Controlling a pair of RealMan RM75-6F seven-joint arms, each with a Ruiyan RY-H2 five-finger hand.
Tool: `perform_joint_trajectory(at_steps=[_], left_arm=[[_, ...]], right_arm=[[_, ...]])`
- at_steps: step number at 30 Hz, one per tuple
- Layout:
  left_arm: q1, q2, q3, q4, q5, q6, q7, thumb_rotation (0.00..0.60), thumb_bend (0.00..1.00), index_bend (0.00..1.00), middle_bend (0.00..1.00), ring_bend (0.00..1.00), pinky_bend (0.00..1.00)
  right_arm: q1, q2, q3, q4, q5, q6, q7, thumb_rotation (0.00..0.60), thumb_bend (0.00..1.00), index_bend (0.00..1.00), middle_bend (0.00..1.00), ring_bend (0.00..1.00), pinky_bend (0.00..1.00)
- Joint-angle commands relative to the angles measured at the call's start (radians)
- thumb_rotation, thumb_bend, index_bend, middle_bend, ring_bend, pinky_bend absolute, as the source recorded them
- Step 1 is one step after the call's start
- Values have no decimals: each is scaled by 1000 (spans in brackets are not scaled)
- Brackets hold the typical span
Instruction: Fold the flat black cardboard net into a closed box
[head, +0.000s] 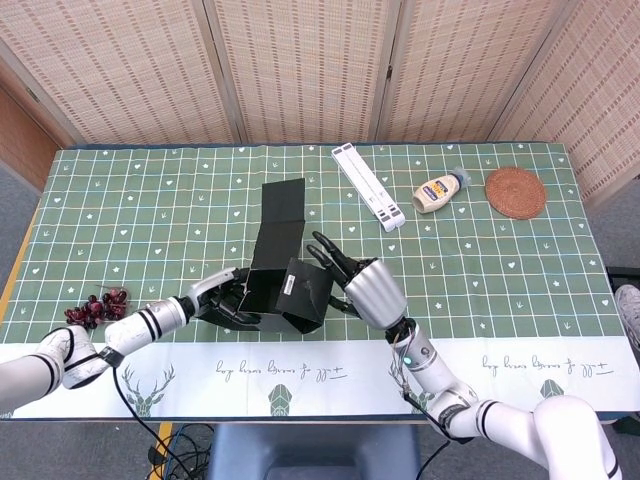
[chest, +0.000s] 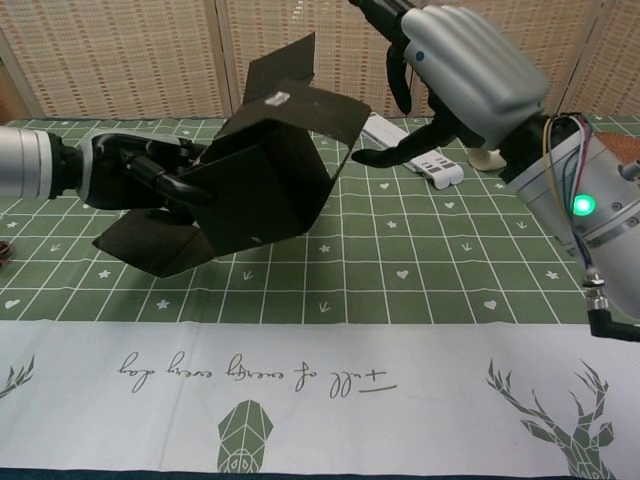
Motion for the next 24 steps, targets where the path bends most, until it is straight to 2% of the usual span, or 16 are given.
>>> perform_joint_trajectory(at_steps=[1, 10, 15, 18, 24], left_arm=[[4, -13, -13, -7, -24, -28, 55, 600, 145, 220, 203, 597, 874], [19, -43, -37, -9, -64, -68, 178, 600, 145, 220, 203, 596, 874], [34, -72, -56, -3, -91, -84, 268, 600, 145, 220, 203, 596, 874], [44, -92, -61, 4, -100, -95, 336, 600, 145, 220, 203, 596, 874], [65, -140, -83, 24, -127, -108, 501, 600, 145, 217, 203, 592, 874]], right_arm=[[5, 8, -11, -11, -5, -14, -6, 600, 0, 0, 49, 697, 1000], [23, 9, -39, -13, -17, -58, -29, 600, 25, 0, 80, 697, 1000], [31, -3, -58, 19, -22, -82, -28, 600, 62, 0, 110, 702, 1000], [32, -15, -75, 47, -25, -96, -26, 600, 117, 0, 126, 706, 1000], [34, -48, -120, 114, -38, -133, -13, 600, 137, 0, 155, 715, 1000]])
